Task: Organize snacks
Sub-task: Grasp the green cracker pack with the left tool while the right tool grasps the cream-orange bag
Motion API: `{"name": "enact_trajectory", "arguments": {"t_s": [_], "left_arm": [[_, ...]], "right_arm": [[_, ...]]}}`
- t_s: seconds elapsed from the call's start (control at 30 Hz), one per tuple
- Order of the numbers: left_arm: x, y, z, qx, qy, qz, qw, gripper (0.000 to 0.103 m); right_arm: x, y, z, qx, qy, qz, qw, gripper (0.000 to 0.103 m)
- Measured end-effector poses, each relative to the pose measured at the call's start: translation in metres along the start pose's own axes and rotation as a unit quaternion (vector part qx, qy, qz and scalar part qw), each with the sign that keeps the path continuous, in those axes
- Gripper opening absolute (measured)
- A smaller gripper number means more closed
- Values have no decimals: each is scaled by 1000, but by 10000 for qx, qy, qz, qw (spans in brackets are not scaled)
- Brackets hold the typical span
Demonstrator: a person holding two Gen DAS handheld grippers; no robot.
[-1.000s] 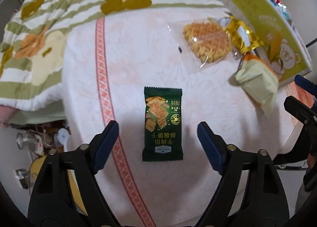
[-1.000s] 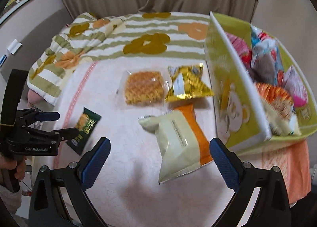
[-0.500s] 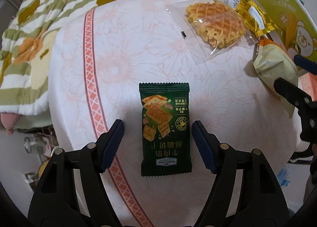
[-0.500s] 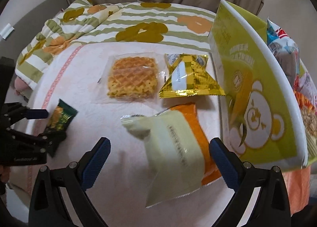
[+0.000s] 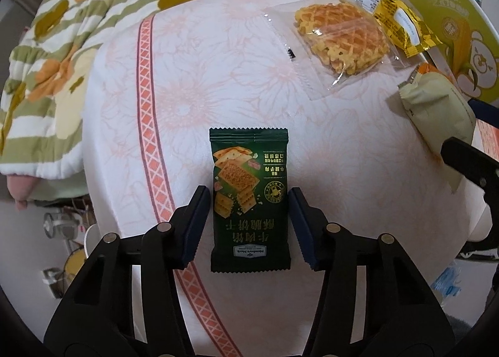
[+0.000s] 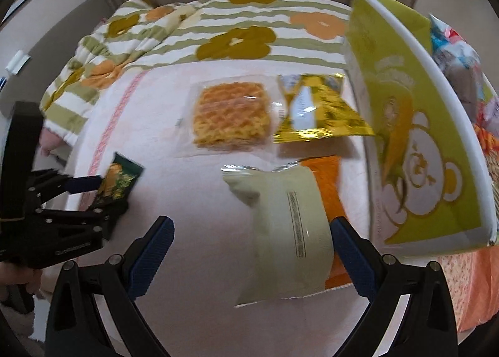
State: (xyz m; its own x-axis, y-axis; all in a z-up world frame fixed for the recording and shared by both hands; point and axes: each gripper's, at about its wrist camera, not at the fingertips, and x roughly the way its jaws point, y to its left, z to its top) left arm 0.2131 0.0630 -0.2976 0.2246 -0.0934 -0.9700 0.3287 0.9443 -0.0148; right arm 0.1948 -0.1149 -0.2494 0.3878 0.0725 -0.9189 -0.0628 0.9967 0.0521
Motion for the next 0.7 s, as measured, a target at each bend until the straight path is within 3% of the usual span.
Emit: {"name": "enact_trajectory", "arguments": {"t_s": [0.13,0.2,0.57,0.7], "left_arm": [[0,-1,0,-24,-46,15,10000,48],[-1,-1,-1,-28,-49,9,10000,42],[-7,-5,-4,-108,-80,-71,9999,40],[-12,-3,-4,-209,-117,-72,9997,40]], "right_arm": [[11,-10,-3,43,76,-182,9998,100],[15,-12,-4,26,108,-259,9996,100],[30,-36,-13,699,327,141,9969,98],[31,-39,-13,699,314,32,9971,78]]}}
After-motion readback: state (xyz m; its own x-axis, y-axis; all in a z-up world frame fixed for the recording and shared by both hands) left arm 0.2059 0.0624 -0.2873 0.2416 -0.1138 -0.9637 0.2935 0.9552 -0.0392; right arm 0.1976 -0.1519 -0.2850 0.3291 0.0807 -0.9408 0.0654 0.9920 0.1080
